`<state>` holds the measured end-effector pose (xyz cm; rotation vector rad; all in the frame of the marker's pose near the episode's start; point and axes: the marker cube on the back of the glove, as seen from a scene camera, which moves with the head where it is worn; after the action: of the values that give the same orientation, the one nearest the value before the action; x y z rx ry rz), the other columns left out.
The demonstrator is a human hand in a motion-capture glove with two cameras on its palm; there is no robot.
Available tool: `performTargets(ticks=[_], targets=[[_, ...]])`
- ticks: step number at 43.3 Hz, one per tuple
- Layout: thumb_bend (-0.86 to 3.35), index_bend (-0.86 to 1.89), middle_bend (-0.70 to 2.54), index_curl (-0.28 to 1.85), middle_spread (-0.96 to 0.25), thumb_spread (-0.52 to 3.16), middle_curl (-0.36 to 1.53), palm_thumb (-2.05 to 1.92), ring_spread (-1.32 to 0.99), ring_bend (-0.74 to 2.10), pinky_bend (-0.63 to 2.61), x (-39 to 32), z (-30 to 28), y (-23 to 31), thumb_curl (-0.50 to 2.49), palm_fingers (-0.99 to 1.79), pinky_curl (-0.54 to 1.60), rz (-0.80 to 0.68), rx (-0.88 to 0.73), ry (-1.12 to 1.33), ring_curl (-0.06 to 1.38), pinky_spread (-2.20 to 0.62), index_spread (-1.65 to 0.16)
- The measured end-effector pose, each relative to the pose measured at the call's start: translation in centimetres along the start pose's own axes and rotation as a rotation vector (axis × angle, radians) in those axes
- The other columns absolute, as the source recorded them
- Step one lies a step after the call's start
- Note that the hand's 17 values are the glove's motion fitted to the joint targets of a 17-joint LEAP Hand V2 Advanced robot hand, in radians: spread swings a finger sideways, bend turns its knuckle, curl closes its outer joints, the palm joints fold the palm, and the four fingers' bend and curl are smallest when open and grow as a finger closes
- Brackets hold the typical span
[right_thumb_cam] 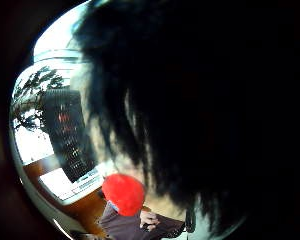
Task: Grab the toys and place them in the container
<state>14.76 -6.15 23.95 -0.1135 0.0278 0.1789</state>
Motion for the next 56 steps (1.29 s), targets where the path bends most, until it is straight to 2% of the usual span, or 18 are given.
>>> performTargets(ticks=[4,5,7,11,21,30,36,43,46,49,53,56], targets=[[0.06,0.1,0.88,0.01,-0.15,1.28,0.47,0.27,-0.27,1.02,0.96,0.1,-0.6,-0.7,0.41,0.71,0.33,0.016,0.051,-0.024,0.61,-0.14,-0.14],[0.05,0.09,0.92,0.01,-0.16,1.3,0.48,0.26,-0.29,0.99,0.93,0.1,-0.8,-0.9,0.4,0.63,0.31,0.021,0.055,-0.031,0.59,-0.15,-0.14],[0.07,0.13,0.94,0.02,-0.19,1.26,0.51,0.33,-0.31,1.13,0.99,-0.1,-1.4,-1.1,0.43,0.8,0.34,0.031,0.057,-0.038,0.65,-0.18,-0.15],[0.12,0.16,1.07,-0.01,-0.22,1.18,0.56,0.47,-0.34,1.22,1.0,-0.9,-3.8,-1.3,0.5,0.99,0.35,0.036,0.046,-0.044,0.67,-0.23,-0.16],[0.12,0.16,1.18,-0.01,-0.24,1.04,0.65,0.57,-0.36,1.28,0.96,-4.8,-14.4,-0.4,0.59,1.01,0.38,-0.037,0.102,-0.167,0.7,-0.29,-0.18],[0.1,0.15,1.19,-0.01,-0.25,0.98,0.69,0.6,-0.38,1.3,0.96,-10.5,-24.3,1.4,0.65,1.0,0.39,-0.109,0.191,-0.058,0.69,-0.3,-0.18],[0.08,0.15,1.19,-0.01,-0.26,0.96,0.71,0.61,-0.38,1.31,0.96,-16.5,-28.3,3.0,0.67,0.99,0.39,-0.211,0.241,0.004,0.68,-0.31,-0.18],[0.06,0.15,1.18,-0.01,-0.26,0.94,0.73,0.62,-0.38,1.32,0.97,-24.0,-30.0,3.5,0.7,0.99,0.4,-0.328,0.259,0.059,0.67,-0.31,-0.18],[0.05,0.16,1.18,-0.01,-0.26,0.93,0.74,0.62,-0.38,1.32,0.97,-28.0,-29.7,3.5,0.71,0.99,0.4,-0.373,0.266,0.108,0.67,-0.31,-0.18],[0.04,0.16,1.17,-0.01,-0.27,0.92,0.75,0.63,-0.38,1.32,0.97,-32.3,-29.4,4.1,0.73,0.99,0.4,-0.423,0.241,0.051,0.66,-0.31,-0.19],[0.03,0.15,1.17,-0.01,-0.27,0.91,0.76,0.63,-0.38,1.33,0.96,-36.2,-28.3,4.6,0.74,0.99,0.4,-0.561,0.214,0.054,0.66,-0.31,-0.19],[0.02,0.15,1.16,-0.01,-0.27,0.91,0.77,0.63,-0.38,1.33,0.97,-38.8,-27.5,4.7,0.75,1.0,0.41,-0.578,0.224,0.066,0.65,-0.32,-0.19]])
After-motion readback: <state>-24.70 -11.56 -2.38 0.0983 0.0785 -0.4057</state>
